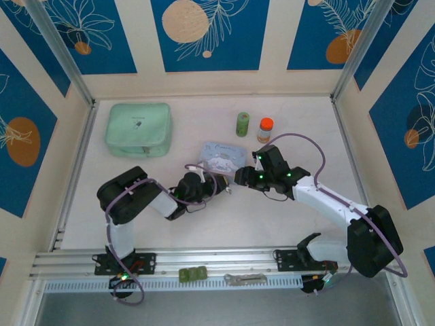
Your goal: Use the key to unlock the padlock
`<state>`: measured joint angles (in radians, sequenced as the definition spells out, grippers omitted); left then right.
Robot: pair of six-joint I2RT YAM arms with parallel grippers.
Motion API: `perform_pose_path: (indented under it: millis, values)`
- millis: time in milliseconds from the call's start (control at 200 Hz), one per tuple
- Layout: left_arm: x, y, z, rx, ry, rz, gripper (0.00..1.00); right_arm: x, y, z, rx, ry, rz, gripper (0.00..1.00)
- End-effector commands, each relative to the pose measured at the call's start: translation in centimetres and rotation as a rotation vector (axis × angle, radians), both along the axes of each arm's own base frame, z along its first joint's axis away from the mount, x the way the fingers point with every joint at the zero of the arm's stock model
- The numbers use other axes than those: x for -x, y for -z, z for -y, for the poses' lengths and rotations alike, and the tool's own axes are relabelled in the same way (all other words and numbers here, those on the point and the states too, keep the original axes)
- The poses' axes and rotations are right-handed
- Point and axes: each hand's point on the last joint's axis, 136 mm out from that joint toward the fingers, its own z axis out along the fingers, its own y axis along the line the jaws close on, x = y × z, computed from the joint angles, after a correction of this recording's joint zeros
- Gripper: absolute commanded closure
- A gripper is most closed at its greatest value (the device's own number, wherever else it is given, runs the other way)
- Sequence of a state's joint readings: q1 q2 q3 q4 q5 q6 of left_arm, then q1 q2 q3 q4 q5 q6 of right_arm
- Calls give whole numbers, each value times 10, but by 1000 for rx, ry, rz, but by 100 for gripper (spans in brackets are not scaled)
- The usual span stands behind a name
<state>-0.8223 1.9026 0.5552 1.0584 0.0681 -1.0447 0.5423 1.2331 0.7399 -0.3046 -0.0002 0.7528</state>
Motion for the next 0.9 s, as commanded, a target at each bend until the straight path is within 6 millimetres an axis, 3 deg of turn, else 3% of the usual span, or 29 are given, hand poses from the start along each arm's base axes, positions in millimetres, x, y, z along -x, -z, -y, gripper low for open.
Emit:
perform_pose_path:
  millis: [0,85,285,675,890]
  values:
    - [17,39,3,-78,19,-100,58,0,-3,0,-27,9,-8,47]
    - [13,39,3,-70,-1,-89,67,2,-3,2,-28,13,-12,47]
    - [12,26,4,-44,4,-66,100,7,7,7,-42,22,-42,47]
    - [14,-22,23,172,95,-131,100,11,20,0,-317,46,-74,48]
    - [20,-40,29,259,148,-158,100,10,21,-8,-459,22,-57,62]
